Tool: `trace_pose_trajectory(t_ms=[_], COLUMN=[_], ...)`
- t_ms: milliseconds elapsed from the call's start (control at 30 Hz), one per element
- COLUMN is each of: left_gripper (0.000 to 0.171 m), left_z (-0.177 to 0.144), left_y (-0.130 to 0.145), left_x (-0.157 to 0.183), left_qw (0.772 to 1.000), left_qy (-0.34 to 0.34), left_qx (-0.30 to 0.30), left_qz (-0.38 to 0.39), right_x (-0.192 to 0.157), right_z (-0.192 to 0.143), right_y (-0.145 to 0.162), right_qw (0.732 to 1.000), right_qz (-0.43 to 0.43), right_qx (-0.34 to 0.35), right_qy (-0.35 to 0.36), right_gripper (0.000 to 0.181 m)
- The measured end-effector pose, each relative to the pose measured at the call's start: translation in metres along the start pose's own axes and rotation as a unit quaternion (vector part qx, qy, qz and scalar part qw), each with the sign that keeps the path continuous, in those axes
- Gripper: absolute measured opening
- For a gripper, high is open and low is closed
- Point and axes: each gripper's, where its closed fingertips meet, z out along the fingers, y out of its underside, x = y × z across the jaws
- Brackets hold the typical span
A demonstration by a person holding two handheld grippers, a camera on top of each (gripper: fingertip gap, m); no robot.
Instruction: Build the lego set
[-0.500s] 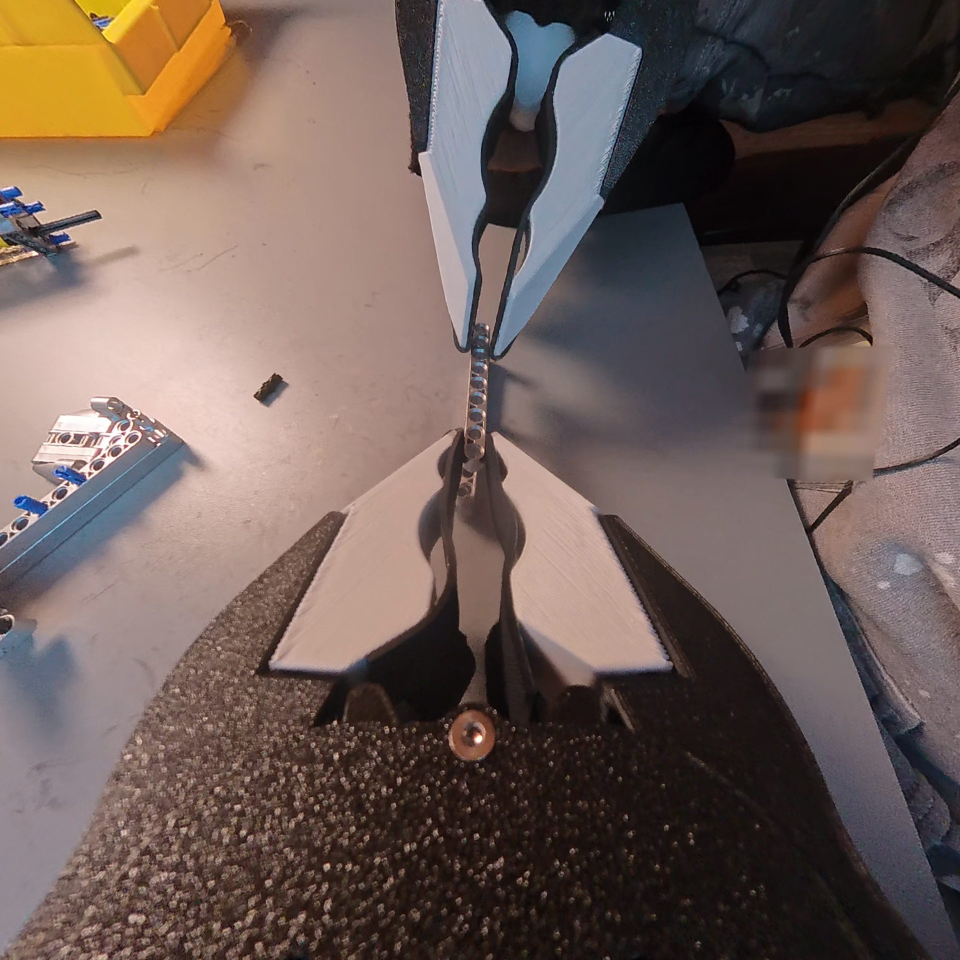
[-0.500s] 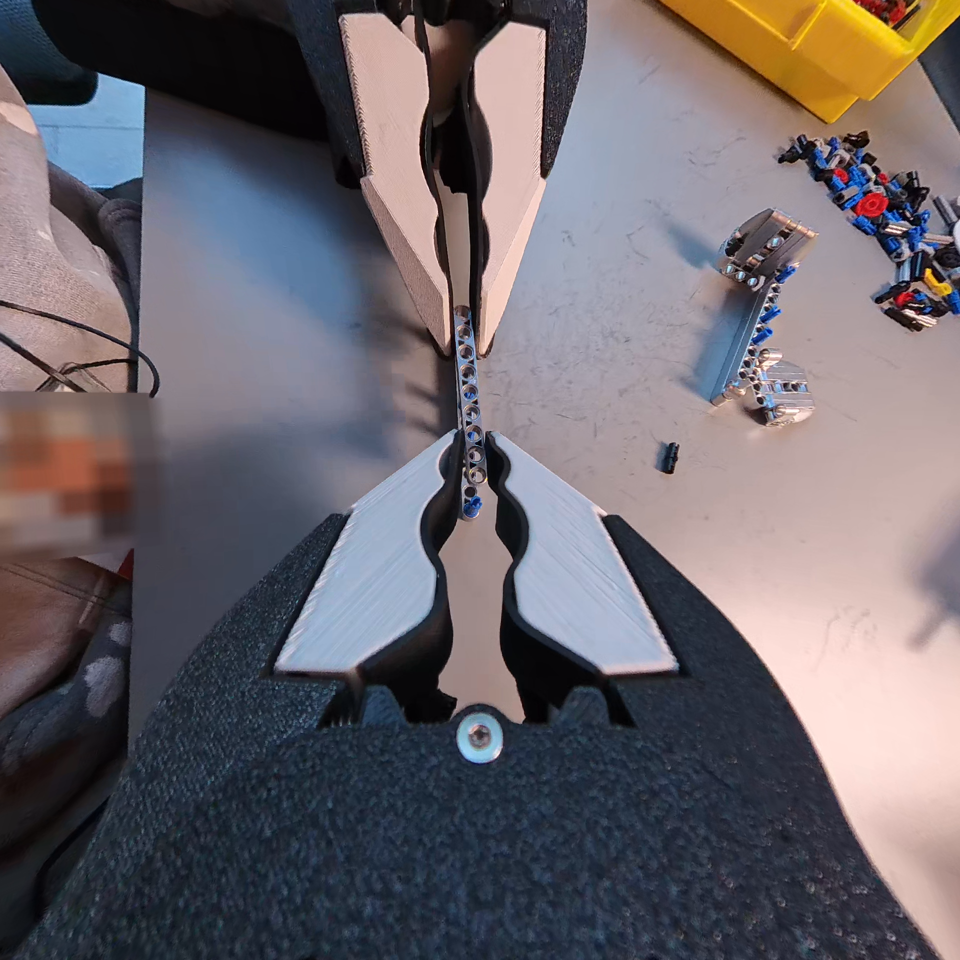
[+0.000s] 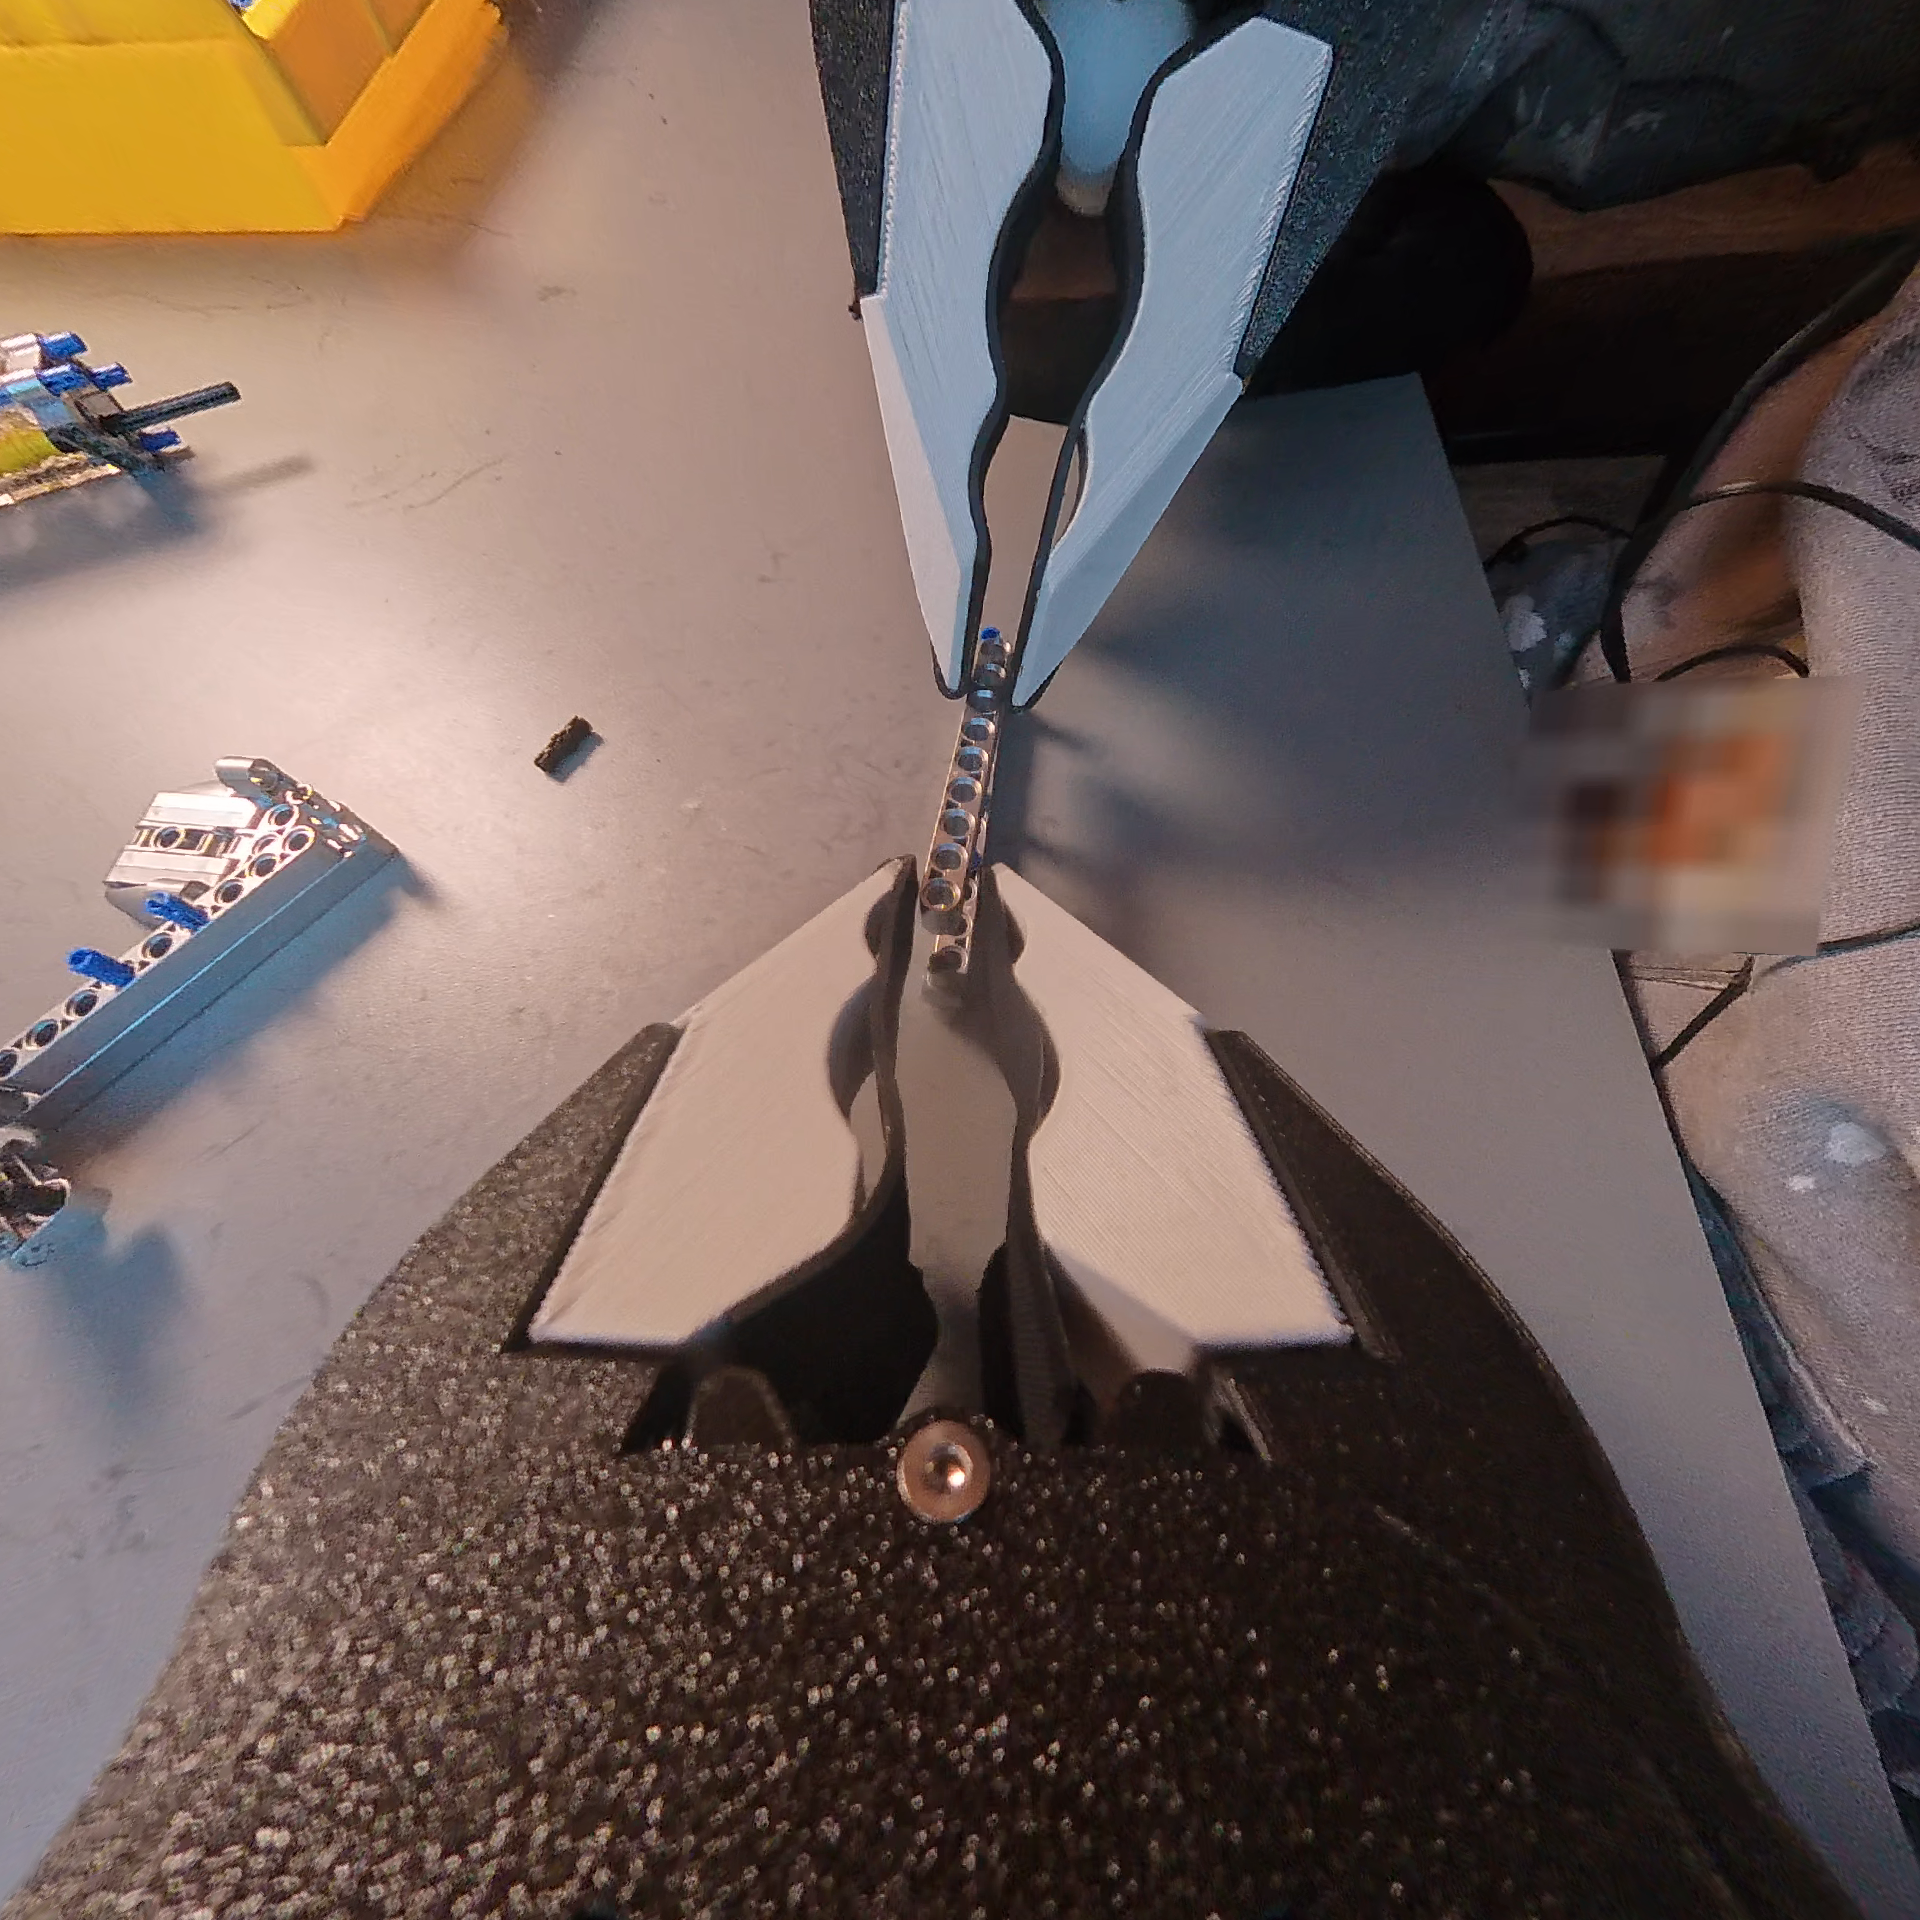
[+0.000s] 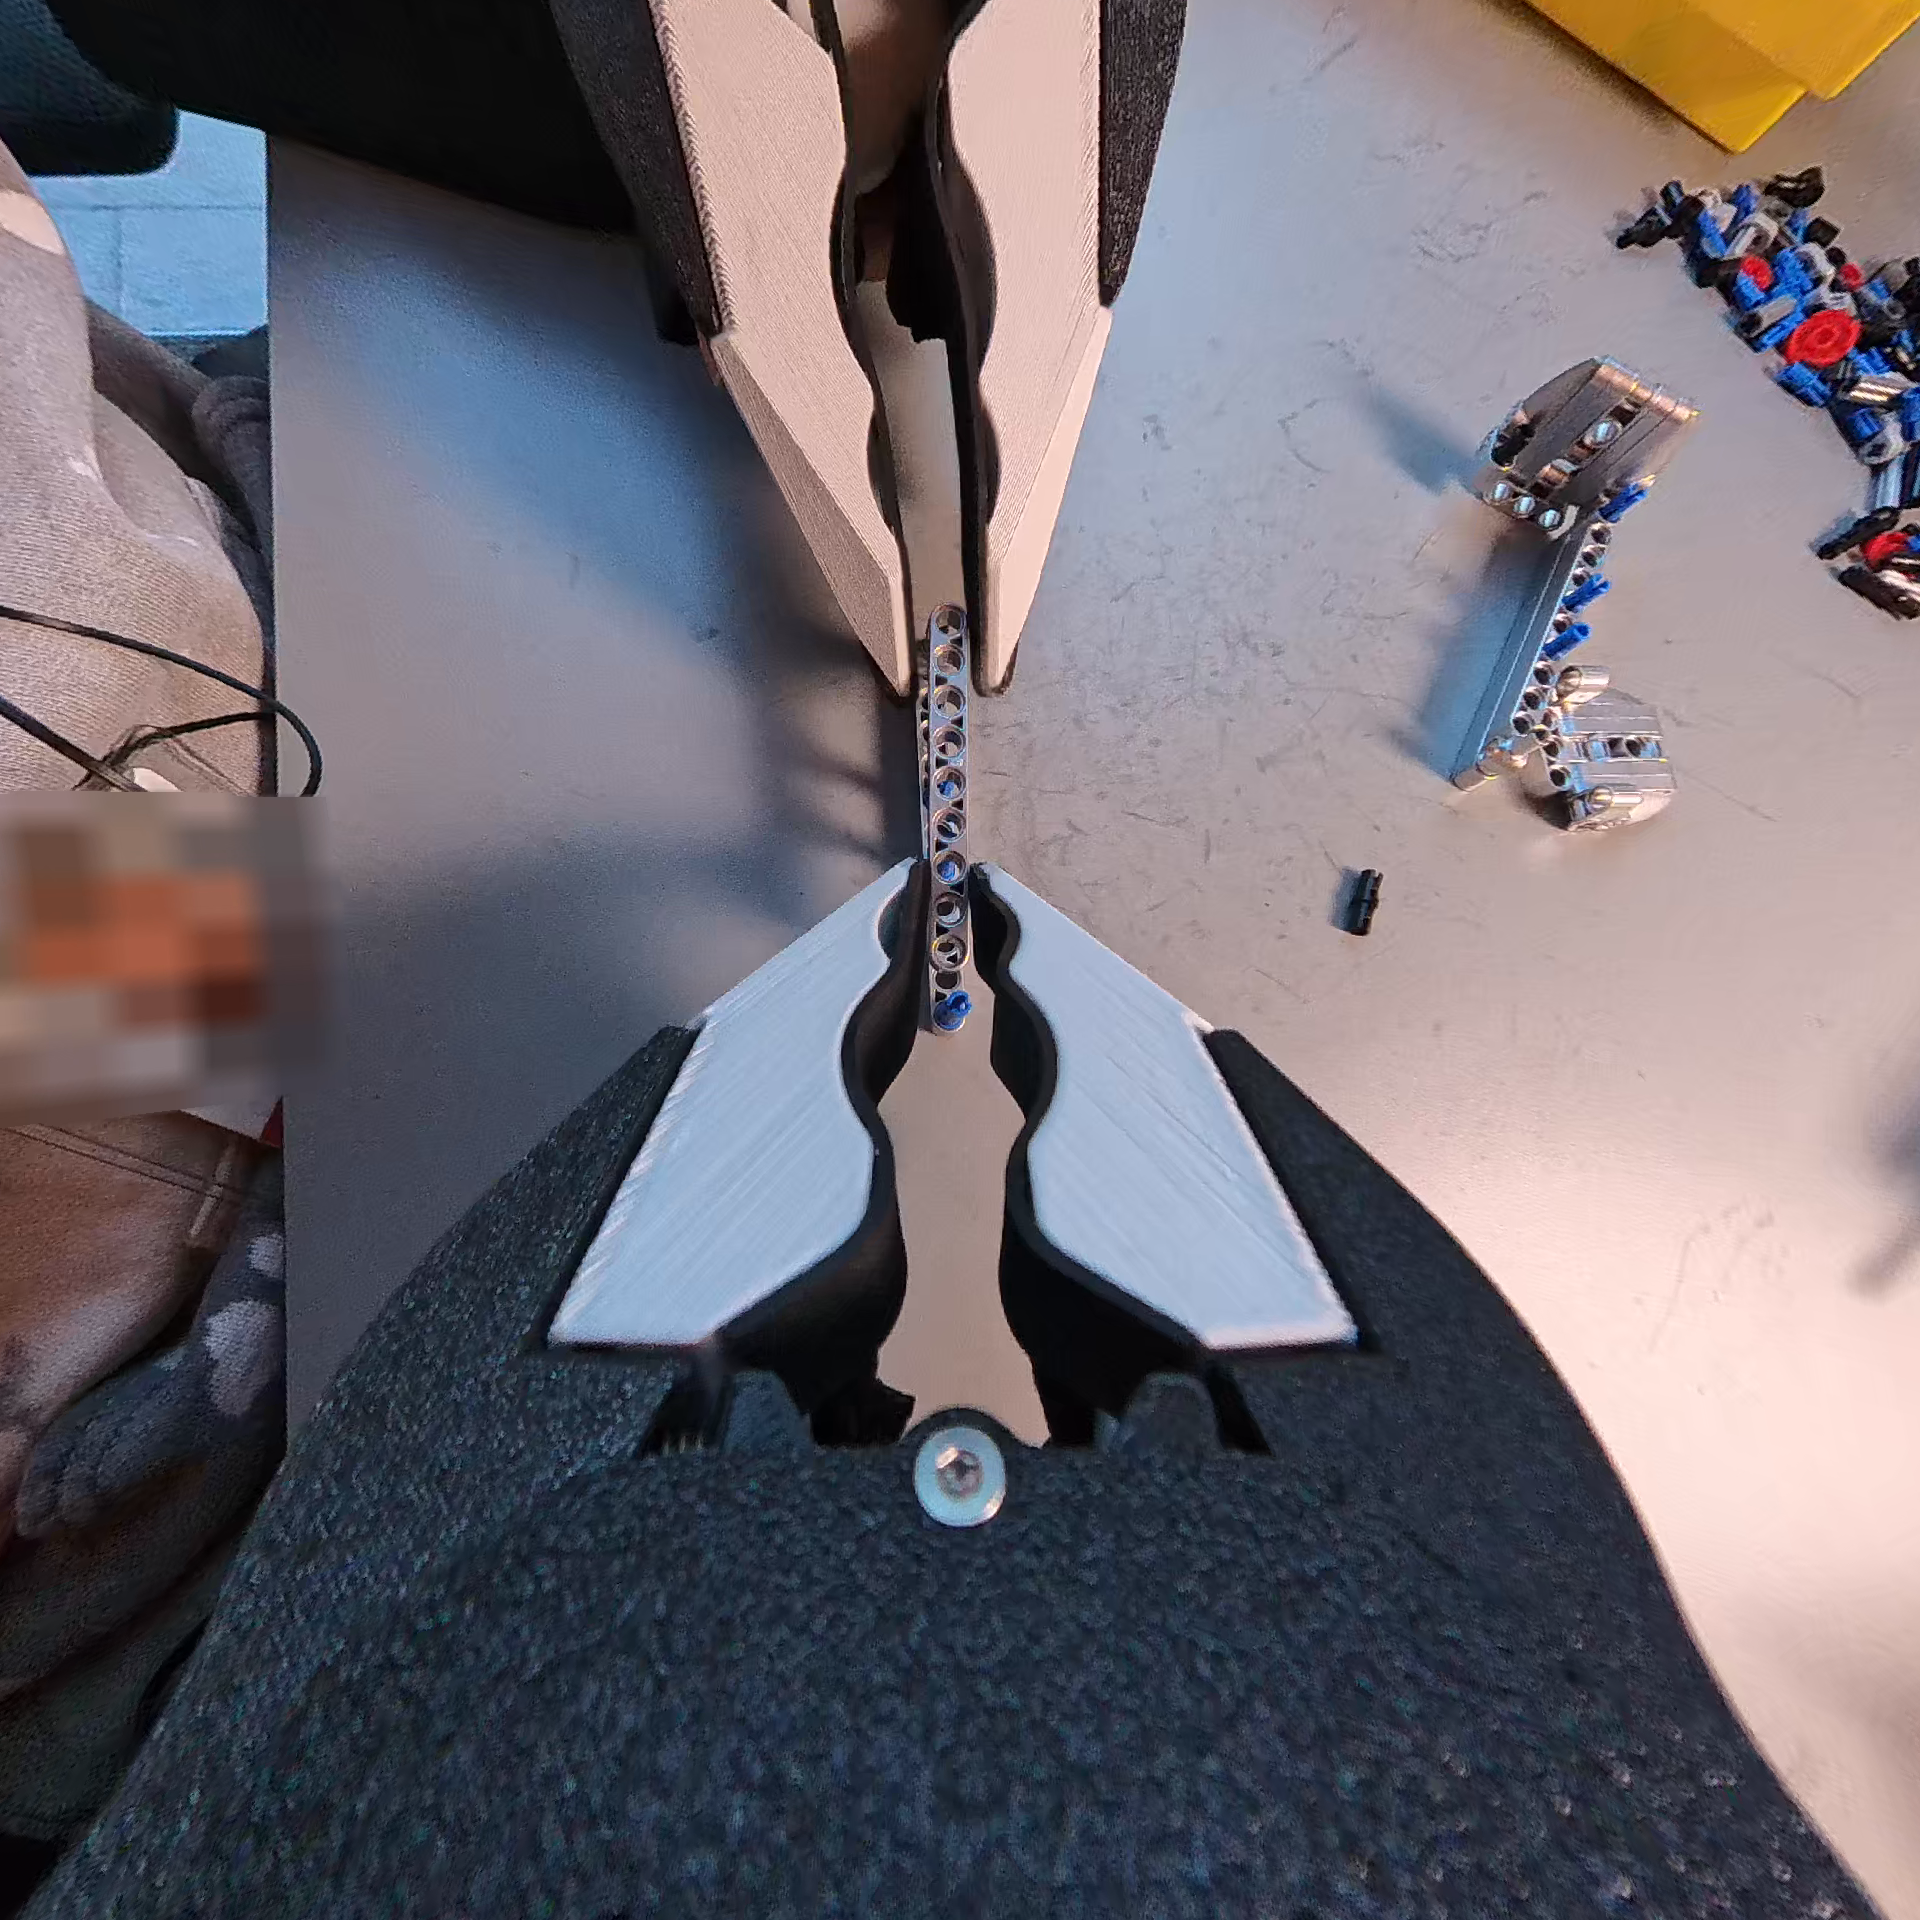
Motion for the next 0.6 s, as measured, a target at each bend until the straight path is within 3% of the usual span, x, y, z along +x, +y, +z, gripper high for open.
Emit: trace_pose_trajectory(t_ms=[600], left_gripper=[0.012], left_z=[-0.0044], left_y=[-0.0091], left_x=[0.0012], left_qw=[1.000], left_qy=[-0.008], left_qx=[0.018], left_qz=[0.013], right_x=[0.0007], right_z=[0.0005], right_y=[0.0036], right_qw=[1.000], right_qz=[-0.005], right_qx=[-0.022], right_qy=[-0.014], right_gripper=[0.006])
